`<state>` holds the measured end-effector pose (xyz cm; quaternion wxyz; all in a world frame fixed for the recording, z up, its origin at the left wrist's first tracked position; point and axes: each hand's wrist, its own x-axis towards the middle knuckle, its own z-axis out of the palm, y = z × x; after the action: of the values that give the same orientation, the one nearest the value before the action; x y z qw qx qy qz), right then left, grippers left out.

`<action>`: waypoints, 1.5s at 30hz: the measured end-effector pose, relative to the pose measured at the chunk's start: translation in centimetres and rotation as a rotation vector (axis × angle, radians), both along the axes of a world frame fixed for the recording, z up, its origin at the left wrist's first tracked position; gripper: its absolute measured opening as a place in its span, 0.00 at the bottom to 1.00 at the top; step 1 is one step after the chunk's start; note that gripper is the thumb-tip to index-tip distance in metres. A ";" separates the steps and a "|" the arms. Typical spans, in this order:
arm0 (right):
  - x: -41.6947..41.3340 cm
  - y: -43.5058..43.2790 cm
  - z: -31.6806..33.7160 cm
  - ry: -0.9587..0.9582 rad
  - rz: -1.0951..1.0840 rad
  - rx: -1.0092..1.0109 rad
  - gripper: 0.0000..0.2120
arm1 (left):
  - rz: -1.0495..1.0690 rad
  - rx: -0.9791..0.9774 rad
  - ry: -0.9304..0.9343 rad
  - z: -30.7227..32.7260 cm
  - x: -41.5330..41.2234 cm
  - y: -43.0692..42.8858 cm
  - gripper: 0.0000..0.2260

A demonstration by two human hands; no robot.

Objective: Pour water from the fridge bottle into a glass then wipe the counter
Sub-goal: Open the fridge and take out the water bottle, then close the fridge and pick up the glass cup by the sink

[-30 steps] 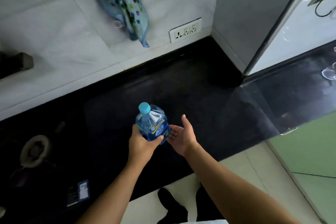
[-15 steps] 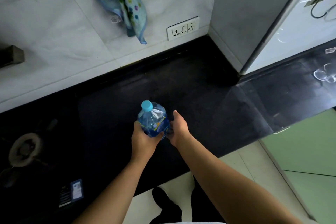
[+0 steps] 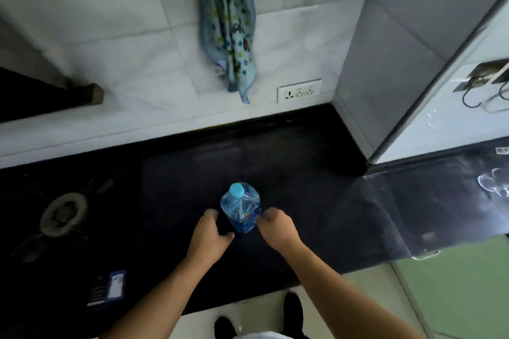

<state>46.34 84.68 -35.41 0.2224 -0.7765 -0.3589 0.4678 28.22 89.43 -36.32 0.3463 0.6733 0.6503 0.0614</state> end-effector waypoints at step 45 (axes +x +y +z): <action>-69.2 -23.1 20.2 -0.461 1.892 1.040 0.17 | 1.224 0.008 0.566 23.1 -58.4 -46.6 0.28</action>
<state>-22.91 61.61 -15.19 0.0019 -0.0688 -0.9940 0.0852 -30.20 42.86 -13.19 0.0629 0.1749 0.9801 0.0701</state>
